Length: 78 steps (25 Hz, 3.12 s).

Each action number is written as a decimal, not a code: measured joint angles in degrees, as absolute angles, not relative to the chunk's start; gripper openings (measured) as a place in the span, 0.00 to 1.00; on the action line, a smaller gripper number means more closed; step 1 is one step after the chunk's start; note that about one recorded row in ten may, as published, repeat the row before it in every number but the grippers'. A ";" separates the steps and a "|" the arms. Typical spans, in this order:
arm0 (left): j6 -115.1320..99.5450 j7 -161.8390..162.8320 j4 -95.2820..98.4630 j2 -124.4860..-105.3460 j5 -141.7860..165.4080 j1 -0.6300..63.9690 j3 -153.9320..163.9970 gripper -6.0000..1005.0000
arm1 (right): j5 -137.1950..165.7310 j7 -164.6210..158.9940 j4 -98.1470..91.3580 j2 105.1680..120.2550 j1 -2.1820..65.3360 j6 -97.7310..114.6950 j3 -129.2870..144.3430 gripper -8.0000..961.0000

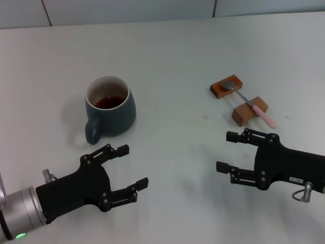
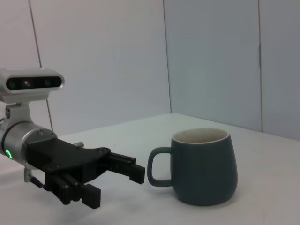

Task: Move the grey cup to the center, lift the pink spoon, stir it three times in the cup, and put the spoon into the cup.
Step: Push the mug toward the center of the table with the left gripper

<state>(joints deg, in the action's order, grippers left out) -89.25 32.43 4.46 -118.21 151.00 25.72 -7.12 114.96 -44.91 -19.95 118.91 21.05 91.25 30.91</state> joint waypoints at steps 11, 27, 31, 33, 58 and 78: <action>-90.09 32.43 4.48 -118.21 150.99 24.96 -7.12 0.85 | 115.16 -44.91 -19.95 118.91 20.52 91.12 31.29 0.78; -90.18 32.43 4.34 -118.28 151.00 24.32 -7.12 0.84 | 115.31 -44.14 -19.45 118.91 20.33 91.31 31.29 0.78; -89.90 32.43 4.30 -118.35 150.75 24.05 -7.14 0.84 | 115.32 -44.12 -19.42 118.91 20.52 91.32 31.29 0.78; -89.46 32.43 4.32 -118.38 150.75 24.02 -7.15 0.84 | 115.32 -44.12 -19.42 118.91 20.62 91.32 31.33 0.78; -88.21 34.19 4.32 -118.27 150.58 24.44 -7.52 0.23 | 115.24 -44.12 -19.34 118.91 20.83 91.41 31.37 0.79; -86.96 28.38 5.23 -116.37 145.20 25.49 -39.82 0.02 | 114.83 -44.11 -19.28 118.91 20.66 91.40 31.06 0.78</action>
